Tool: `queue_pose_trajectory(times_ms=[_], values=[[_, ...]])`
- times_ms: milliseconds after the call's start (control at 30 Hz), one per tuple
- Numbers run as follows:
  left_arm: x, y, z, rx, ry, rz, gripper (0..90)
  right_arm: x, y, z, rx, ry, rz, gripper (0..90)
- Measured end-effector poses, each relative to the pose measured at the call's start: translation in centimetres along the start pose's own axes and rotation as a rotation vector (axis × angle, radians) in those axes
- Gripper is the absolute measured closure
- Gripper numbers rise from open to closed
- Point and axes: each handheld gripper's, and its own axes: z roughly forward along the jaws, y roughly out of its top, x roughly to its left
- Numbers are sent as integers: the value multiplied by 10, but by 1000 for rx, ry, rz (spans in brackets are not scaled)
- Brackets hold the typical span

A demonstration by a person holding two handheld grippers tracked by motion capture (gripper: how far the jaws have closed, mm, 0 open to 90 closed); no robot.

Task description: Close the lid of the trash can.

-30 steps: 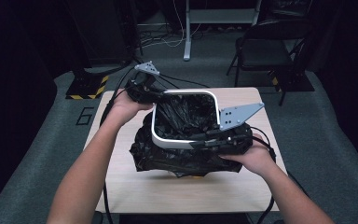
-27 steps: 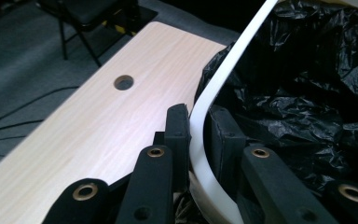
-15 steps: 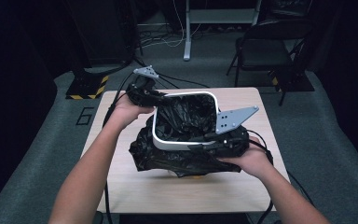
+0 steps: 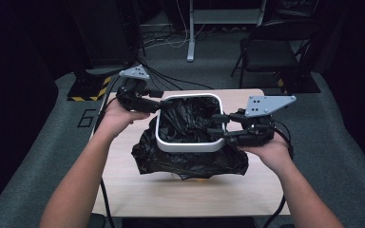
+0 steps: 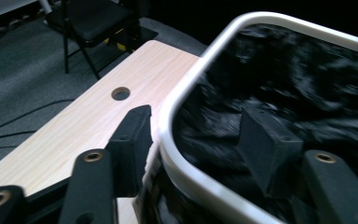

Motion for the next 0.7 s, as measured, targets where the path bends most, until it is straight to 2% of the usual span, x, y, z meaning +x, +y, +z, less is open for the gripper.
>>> queue_pose_trajectory(times_ms=[100, 167, 300, 400, 500, 533, 700], values=[[-3, -11, -5, -12, -33, -11, 409, -7, -8, 1, 25, -24, 8, 537], [-3, -18, -5, -6, -49, -12, 400, -9, -13, 3, 9, -24, 5, 534], [1, -26, -4, -41, -83, -45, 387, -11, -17, 5, -25, -12, 18, 538], [1, -25, -3, -40, -87, -44, 388, -11, -22, 6, -49, -18, 28, 577], [1, -24, -2, -35, -78, -32, 391, -17, -28, 4, -99, 8, 103, 623], [1, -24, -2, -34, -78, -32, 391, -18, -30, 4, -113, 10, 110, 643], [0, -24, -1, -32, -74, -39, 391, -15, -33, 5, -114, -23, 86, 683]])
